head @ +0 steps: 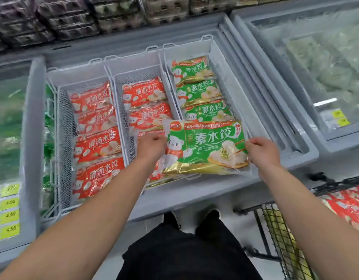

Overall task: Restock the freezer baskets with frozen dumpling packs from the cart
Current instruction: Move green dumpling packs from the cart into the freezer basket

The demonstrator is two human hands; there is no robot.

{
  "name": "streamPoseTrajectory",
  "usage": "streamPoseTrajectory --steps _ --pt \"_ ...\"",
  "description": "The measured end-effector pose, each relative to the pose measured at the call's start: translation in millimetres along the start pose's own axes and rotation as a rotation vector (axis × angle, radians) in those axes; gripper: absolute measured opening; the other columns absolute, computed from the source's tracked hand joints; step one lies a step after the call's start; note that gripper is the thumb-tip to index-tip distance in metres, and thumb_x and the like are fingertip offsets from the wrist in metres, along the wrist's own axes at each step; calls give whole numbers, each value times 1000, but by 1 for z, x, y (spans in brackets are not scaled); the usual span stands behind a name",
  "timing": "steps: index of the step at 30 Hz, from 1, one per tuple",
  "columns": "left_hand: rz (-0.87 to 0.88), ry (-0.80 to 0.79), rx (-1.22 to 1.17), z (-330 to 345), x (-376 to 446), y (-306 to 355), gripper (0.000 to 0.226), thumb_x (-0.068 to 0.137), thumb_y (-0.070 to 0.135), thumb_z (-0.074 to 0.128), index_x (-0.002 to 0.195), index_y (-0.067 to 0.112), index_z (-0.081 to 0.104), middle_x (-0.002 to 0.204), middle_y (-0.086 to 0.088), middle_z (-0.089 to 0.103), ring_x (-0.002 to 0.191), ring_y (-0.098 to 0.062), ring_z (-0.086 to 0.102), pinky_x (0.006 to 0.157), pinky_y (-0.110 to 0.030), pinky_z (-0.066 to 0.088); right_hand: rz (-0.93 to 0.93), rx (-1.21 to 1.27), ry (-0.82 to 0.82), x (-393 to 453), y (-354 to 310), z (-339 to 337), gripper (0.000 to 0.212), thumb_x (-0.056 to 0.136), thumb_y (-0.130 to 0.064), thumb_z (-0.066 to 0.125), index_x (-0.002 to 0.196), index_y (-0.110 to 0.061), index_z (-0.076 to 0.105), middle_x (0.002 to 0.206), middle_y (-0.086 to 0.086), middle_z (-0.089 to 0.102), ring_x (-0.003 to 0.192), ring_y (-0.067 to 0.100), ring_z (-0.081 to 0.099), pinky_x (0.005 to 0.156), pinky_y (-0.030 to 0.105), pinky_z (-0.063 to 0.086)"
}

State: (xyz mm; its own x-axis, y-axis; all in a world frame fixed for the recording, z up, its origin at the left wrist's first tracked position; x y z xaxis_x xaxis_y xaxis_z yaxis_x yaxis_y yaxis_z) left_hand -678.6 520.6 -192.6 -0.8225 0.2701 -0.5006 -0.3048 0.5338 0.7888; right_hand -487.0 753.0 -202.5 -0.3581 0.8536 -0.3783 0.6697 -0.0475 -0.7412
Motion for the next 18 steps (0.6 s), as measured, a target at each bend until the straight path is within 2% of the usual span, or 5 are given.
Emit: streamPoseTrajectory --steps 3,8,12,16,18 --pt "-13 29 -1 1 24 4 16 92 8 56 79 12 64 79 -4 57 73 -19 49 63 -29 39 10 11 4 20 -20 15 22 92 -11 58 73 -22 61 78 -5 63 74 15 57 69 30 46" --pt "-93 91 5 19 63 12 24 94 7 55 71 8 60 62 0 50 57 -14 41 49 -23 34 43 -50 -65 80 -37 41 20 92 -14 59 73 -18 61 83 1 66 84 23 60 72 30 44" --pt "-158 127 41 46 98 25 37 92 6 54 56 10 51 52 1 43 54 -16 36 55 -23 31 40 -115 -125 136 -49 55 9 94 -14 59 94 -12 69 99 4 68 91 21 60 75 26 41" --pt "-220 152 113 82 135 43 31 94 9 50 68 8 68 57 -8 54 58 -17 40 58 -27 35 49 -163 -175 194 -57 64 7 95 -14 59 96 -13 66 98 1 66 92 17 58 78 25 38" --pt "-240 156 129 99 152 47 28 95 9 50 84 -2 73 74 -18 68 59 -25 60 59 -36 48 53 -186 -196 221 -57 69 7 94 -15 61 89 -16 65 94 0 67 90 18 59 78 26 40"
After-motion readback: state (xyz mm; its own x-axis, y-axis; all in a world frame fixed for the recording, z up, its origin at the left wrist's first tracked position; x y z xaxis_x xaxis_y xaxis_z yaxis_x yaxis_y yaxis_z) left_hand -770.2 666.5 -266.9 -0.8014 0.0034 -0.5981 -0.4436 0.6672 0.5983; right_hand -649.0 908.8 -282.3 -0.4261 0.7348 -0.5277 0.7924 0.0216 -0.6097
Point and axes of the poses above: each hand's wrist, its own x-axis towards the middle knuckle, its own z-axis out of the palm, y = z × x, the point moved 2 cm from there along x, towards the middle knuckle
